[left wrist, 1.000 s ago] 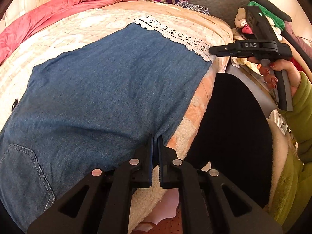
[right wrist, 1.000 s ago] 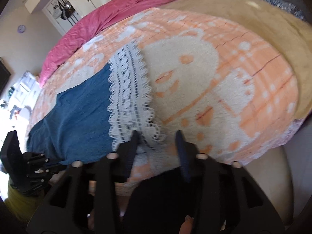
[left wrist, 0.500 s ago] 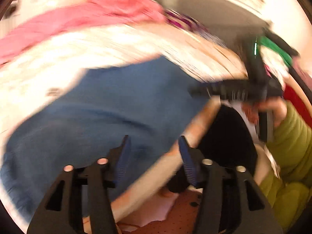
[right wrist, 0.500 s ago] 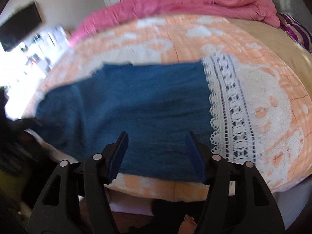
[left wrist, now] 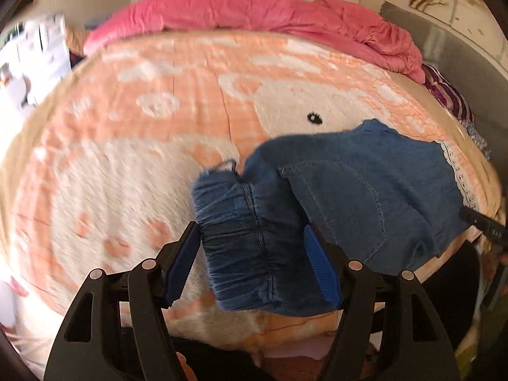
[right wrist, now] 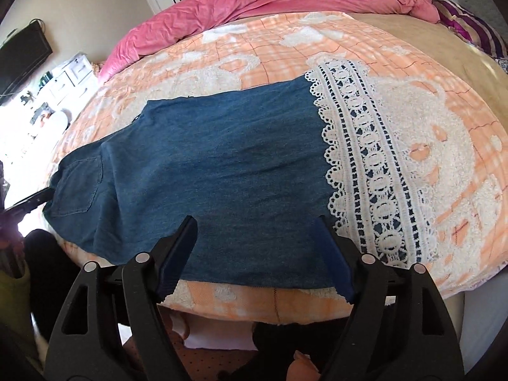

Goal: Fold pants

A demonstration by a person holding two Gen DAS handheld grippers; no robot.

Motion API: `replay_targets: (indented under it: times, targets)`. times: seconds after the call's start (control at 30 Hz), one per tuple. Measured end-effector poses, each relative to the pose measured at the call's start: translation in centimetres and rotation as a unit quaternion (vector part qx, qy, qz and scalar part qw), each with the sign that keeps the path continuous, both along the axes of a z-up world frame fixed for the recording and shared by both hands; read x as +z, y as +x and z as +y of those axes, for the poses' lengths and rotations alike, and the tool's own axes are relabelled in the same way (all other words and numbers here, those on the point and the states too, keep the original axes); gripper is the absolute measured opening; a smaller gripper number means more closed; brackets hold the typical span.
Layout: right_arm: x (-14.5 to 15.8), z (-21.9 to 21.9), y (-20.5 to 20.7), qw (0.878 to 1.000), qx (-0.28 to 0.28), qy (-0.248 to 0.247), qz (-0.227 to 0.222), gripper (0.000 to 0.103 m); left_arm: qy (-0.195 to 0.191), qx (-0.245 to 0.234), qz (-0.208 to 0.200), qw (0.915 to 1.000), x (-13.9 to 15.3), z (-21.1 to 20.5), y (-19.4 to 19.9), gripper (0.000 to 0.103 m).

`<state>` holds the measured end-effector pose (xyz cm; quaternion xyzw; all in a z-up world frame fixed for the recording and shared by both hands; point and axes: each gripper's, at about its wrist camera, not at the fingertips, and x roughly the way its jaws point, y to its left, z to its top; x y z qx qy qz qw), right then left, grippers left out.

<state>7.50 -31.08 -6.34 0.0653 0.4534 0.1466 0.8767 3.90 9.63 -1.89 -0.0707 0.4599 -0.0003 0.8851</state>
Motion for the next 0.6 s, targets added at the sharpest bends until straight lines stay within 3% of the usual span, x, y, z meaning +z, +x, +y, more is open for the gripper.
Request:
replay_targets:
  times: [0.1,0.2,0.23,0.3,0.43,0.47,0.53,0.6]
  targets:
    - [-0.2,0.4,0.0,1.0,0.005,-0.006,0.001,0.075,-0.035,0.005,0.004,0.9994,-1.5,0.0,0.5,0.037]
    - [-0.8,0.5,0.1,1.0,0.009,-0.017,0.005,0.076,-0.038,0.006,-0.029,0.9988,-0.4,0.7,-0.1,0.033]
    - [-0.8,0.6,0.0,1.0,0.011,-0.021,0.003,0.076,-0.011,0.011,-0.04,0.9991,0.4,1.0,-0.4,0.033]
    - [-0.9,0.6,-0.1,1.0,0.012,-0.023,0.004,0.076,0.023,0.021,-0.039,0.9988,1.0,1.5,-0.5,0.033]
    - [-1.3,0.8,-0.1,1.0,0.01,-0.026,0.003,0.079,0.02,0.018,0.023,0.9994,-1.4,1.2,0.6,0.037]
    - [-1.3,0.9,-0.1,0.999,0.012,-0.031,0.001,0.08,0.018,0.025,0.018,0.9993,-1.2,1.4,0.5,0.041]
    - [-1.4,1.0,-0.2,0.999,0.016,-0.036,-0.001,0.08,0.009,0.047,0.003,0.9989,-0.3,2.4,-0.3,0.064]
    - [-1.2,0.7,-0.3,1.0,0.017,-0.025,0.0,0.08,0.013,0.063,-0.018,0.9978,1.2,3.1,-1.4,0.065]
